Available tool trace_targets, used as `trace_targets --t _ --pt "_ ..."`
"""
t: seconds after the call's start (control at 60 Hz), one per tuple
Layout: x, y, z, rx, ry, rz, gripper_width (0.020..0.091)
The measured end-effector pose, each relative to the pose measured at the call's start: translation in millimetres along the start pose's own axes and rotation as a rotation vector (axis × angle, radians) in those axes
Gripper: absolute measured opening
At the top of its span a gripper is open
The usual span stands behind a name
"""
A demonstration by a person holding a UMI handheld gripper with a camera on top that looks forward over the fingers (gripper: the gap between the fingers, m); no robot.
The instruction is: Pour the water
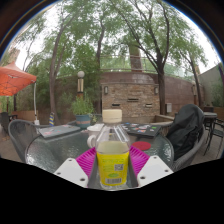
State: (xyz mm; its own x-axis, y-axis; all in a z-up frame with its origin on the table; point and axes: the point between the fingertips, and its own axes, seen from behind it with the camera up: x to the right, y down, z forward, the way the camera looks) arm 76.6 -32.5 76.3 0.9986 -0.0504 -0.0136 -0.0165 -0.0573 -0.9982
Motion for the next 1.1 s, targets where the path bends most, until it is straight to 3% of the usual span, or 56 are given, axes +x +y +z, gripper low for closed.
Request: trace_targets --t 0.1,0.217,0.383,0.55,0.633,0.8,0.9,1.1 --pt "-1.0 1.2 0.6 0.023 -0.003 0.023 0.0474" --pt "-4.4 3.4 1.7 0.021 -0.005 -0.012 0.0381" --pt "17.4 -9.3 6.4 -0.021 0.005 -0.206 0.038" --pt "69.8 -105.0 37.7 0.024 0.157 -0.796 0.0379" --pt "78.6 -154.5 65.8 0.002 0.192 -1.144 0.0379" --pt "39.7 -159.1 132.8 -0.019 0.19 -1.903 0.0378" --pt "39.1 -145.9 167.3 -0.038 0.106 -2.228 0.0379" --pt "18.7 -132.0 180.9 -0.026 0.044 -2.48 0.0379"
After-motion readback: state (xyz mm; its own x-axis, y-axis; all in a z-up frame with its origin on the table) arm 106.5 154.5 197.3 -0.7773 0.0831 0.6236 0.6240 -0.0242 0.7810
